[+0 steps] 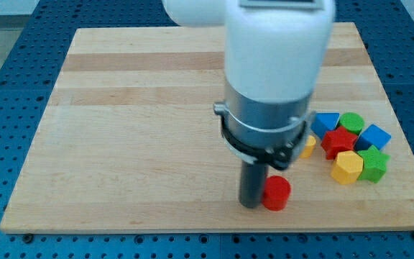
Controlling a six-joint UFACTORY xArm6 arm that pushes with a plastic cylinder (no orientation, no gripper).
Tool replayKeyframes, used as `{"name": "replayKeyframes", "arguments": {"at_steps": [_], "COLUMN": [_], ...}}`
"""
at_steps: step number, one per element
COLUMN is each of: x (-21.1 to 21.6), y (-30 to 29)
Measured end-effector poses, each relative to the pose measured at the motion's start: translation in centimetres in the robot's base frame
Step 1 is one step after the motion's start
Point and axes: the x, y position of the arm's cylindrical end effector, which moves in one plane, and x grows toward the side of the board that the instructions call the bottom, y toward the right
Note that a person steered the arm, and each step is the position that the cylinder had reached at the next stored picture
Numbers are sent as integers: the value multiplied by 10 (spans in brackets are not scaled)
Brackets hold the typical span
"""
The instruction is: Push the red circle towards the bottom left
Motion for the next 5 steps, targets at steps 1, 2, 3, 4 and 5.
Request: {"name": "replayKeyframes", "arguments": {"at_steps": [1, 2, 3, 4, 5], "x": [22, 23, 23, 23, 19], "y": [17, 24, 86, 122, 135]}}
